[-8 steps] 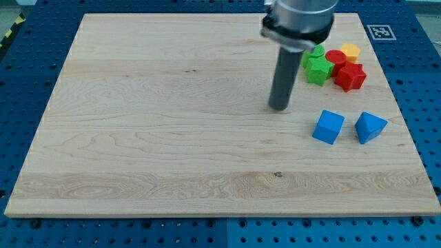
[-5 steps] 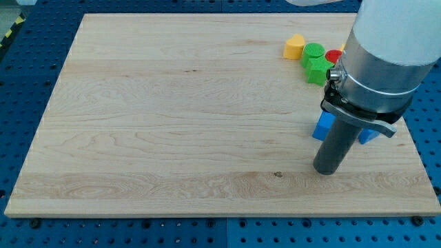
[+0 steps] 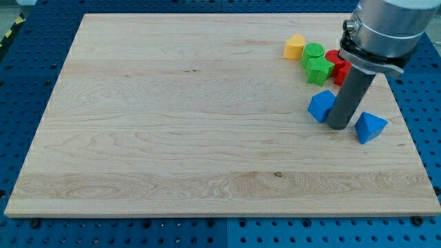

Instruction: Move the blue cube to the bottom left of the green star

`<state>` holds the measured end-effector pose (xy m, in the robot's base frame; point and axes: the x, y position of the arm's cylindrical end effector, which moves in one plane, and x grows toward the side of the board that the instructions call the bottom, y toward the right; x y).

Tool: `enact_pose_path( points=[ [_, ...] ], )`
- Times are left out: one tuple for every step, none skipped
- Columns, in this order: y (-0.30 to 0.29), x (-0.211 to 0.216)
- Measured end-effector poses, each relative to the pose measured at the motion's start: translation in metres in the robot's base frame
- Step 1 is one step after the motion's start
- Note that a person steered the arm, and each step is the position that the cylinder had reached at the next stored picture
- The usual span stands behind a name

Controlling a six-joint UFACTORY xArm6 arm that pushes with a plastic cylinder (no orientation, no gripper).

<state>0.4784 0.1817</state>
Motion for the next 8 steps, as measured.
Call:
enact_pose_path(
  points=[
    [0.0, -0.013],
    [0.0, -0.028],
    [-0.001, -0.039],
    [-0.009, -0.036],
    [-0.029, -0.035],
    [-0.046, -0.035],
    [-0.051, -0.043],
    [-0.051, -0.049]
  ],
)
